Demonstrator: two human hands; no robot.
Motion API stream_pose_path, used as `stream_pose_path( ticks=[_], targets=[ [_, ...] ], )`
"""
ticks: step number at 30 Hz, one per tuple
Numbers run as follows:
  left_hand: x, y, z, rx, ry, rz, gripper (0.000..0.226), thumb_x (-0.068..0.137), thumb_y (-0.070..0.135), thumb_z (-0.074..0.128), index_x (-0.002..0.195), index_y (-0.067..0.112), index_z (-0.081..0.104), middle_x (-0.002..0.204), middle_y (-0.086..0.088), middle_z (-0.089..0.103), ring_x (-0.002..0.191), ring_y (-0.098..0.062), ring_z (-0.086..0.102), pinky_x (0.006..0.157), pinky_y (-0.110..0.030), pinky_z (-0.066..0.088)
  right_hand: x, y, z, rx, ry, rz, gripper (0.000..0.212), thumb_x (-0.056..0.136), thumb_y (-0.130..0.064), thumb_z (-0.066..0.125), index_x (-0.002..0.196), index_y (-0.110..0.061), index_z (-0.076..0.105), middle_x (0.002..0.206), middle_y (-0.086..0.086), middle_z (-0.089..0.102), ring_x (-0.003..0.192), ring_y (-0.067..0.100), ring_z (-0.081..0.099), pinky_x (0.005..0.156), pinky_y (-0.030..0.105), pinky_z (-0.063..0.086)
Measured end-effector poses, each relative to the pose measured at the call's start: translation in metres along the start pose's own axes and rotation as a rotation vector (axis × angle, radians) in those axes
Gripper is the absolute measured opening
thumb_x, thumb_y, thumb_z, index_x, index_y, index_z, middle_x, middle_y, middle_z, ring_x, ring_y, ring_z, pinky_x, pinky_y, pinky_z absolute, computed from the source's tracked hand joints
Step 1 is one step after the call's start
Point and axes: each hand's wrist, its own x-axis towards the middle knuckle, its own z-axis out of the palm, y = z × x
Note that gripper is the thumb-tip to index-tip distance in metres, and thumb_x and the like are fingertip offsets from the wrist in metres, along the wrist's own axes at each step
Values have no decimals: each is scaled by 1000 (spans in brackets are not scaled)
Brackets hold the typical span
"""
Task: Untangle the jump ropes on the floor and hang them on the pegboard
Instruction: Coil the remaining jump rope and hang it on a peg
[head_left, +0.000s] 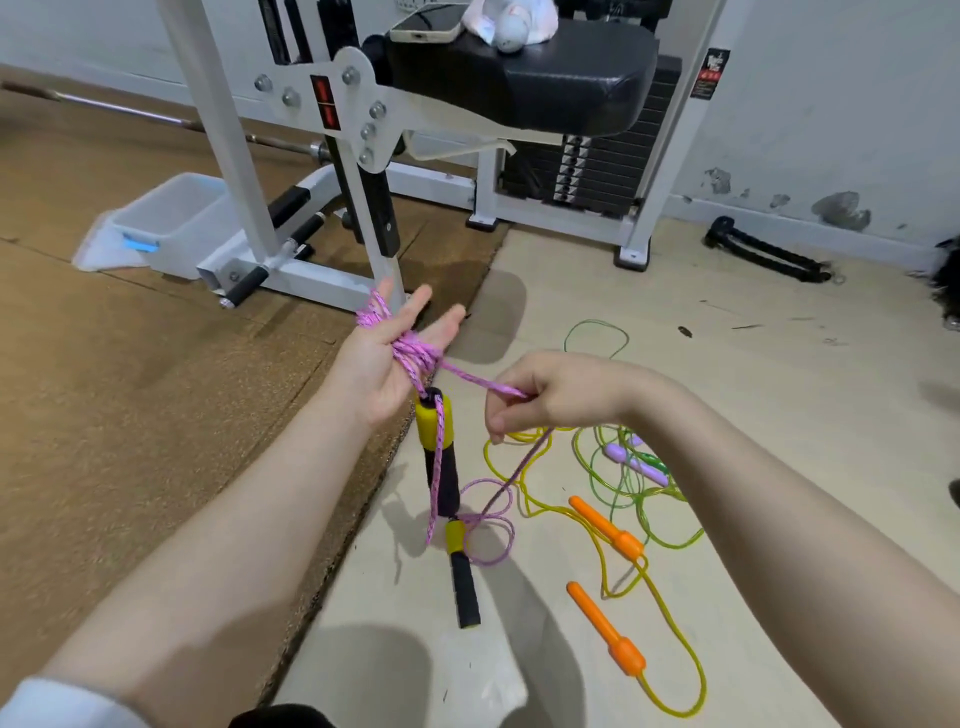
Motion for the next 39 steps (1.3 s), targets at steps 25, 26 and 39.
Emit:
stream_pose_path(
  ticks=[25,26,39],
  targets=[
    [-3,-11,-63,-48,-225,-445,42,96,29,35,69,9,60,41,5,35,27,-4,20,31,-15,28,35,57,-22,1335,912,307,56,94,-60,26,78,-12,48,43,-3,38,38,11,33,47,21,28],
    [-6,-13,-64,-143,-405,-530,42,97,26,33,73,3,59,46,2,36,31,-7,25,35,-18,35,38,64,-13,1340,867,354,57,95,-60,21,77,-12,48,41,-6,33,34,9,26,44,18,24],
    [14,11,-73,-238,230,112,57,96,14,44,147,23,21,146,-24,34,113,-41,57,88,-49,52,33,67,50,338,-68,383,36,91,-31,56,60,-14,49,52,3,36,42,12,26,42,23,20]
  ],
)
